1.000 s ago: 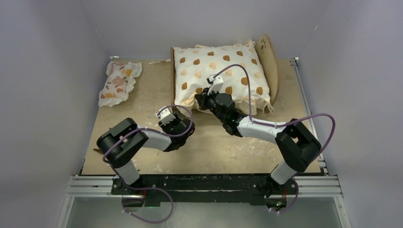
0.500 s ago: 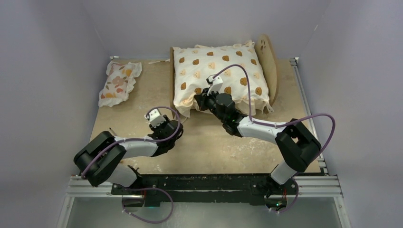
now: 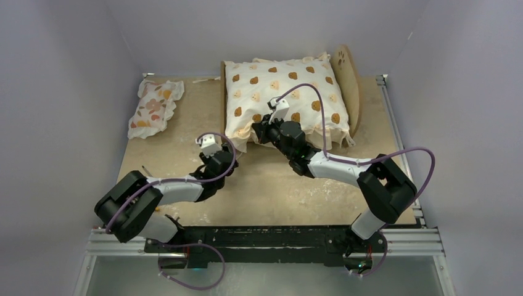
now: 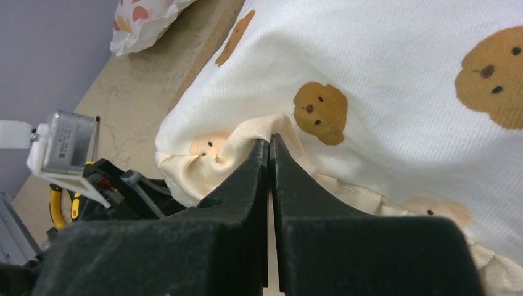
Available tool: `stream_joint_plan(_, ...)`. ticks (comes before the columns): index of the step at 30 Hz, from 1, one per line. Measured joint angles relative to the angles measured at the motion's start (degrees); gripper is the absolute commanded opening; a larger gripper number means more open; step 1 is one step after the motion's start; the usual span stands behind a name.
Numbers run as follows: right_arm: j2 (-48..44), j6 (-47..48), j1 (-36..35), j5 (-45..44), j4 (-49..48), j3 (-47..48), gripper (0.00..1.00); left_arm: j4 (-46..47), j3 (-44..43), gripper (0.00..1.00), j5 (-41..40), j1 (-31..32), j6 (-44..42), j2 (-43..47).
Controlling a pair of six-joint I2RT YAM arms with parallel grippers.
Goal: Set up the pet bed
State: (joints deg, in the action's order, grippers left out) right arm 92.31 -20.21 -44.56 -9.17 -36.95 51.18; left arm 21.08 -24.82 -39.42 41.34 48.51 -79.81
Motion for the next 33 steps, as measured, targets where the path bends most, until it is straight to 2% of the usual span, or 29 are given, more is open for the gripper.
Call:
stream_joint_plan(3,0.0,-0.07,0.0,0.22,0.0,0.0,0.0,1.79,-0.31,0.54,1.4,-1.99,-0.68,-3.02)
stream_joint_plan(6,0.0,-0.13,0.0,0.39,0.0,0.0,0.0,3.85,-0.39,0.48,2.6,-3.8,-1.29,-5.95)
stream_joint_plan(8,0.0,-0.13,0.0,0.79,0.0,0.0,0.0,5.79,-0.5,0.38,3.21,-4.76,-1.7,-7.91)
stream_joint_plan(12,0.0,-0.13,0.0,1.25,0.0,0.0,0.0,7.98,-0.98,0.04,5.66,-5.35,-2.21,-9.31)
stream_joint_plan(13,0.0,-0.13,0.0,1.25,0.0,0.0,0.0,7.98,-0.98,0.0,6.23,-5.33,-2.23,-9.25)
stream_joint_plan(17,0.0,-0.09,0.0,1.38,0.07,0.0,0.0,5.07,-0.81,0.0,8.28,-5.33,-1.99,-6.8)
stream_joint_plan(24,0.0,0.37,0.0,2.64,1.55,1.66,0.0,-9.29,-0.44,0.0,11.39,-5.33,-0.26,3.72)
stream_joint_plan(33,0.0,1.33,0.0,6.97,8.9,9.97,0.0,-25.94,4.76,0.0,12.48,-5.68,3.32,18.6)
